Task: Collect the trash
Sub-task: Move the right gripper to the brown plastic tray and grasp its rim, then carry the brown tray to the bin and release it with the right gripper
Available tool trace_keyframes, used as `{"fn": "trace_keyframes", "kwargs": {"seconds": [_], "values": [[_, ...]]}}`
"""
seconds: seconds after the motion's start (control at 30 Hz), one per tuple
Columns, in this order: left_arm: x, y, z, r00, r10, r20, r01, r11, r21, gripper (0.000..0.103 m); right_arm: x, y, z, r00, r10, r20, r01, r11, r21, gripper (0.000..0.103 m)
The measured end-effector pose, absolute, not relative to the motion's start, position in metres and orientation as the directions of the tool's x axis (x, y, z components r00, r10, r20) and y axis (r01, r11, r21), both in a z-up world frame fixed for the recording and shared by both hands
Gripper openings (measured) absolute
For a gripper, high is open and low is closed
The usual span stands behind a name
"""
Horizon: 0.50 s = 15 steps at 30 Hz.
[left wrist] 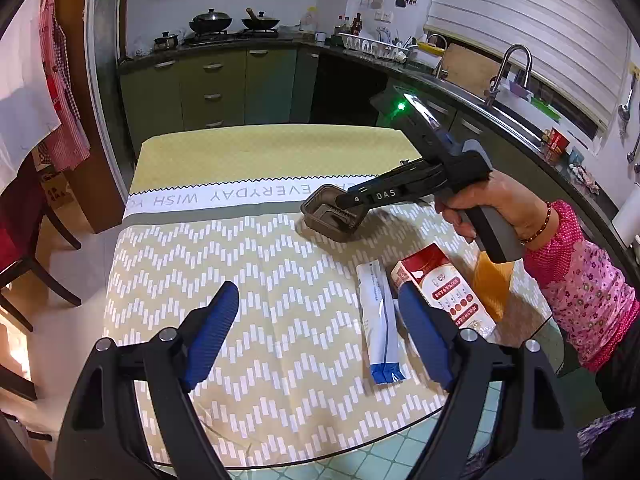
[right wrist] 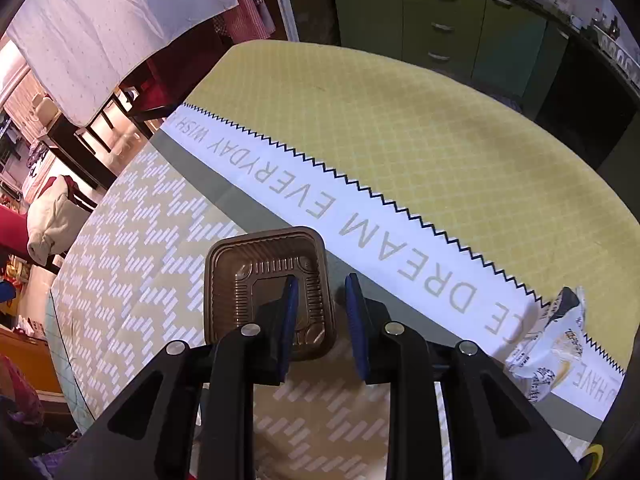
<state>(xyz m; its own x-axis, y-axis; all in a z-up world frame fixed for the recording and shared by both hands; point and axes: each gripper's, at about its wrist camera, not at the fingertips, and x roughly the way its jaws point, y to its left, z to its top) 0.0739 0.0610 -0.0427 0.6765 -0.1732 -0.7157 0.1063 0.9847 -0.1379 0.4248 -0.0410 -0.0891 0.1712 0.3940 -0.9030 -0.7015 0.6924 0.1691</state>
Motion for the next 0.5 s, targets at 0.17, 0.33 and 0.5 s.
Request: {"fn": "trace_keyframes", "kwargs": {"seconds": [0.17, 0.33, 0.5], "values": [[0.075, 0.058, -0.042, 0.672, -0.181, -0.718, 0.119, 0.983, -0.137, 0.078, 0.424, -0.034, -0.1, 0.159, 0.381, -0.911, -0.701, 0.694, 0.168, 0.008], [0.076, 0.054, -0.043, 0.667, -0.181, -0.723, 0.121, 0.983, -0.136, 0.078, 0.421, -0.036, -0.097, 0.172, 0.393, -0.903, -0.683, 0.708, 0.178, 0.006], [0.075, 0.053, -0.042, 0.669, -0.181, -0.721, 0.125, 0.983, -0.132, 0.078, 0.421, -0.057, -0.075, 0.183, 0.449, -0.874, -0.652, 0.721, 0.233, 0.006]]}}
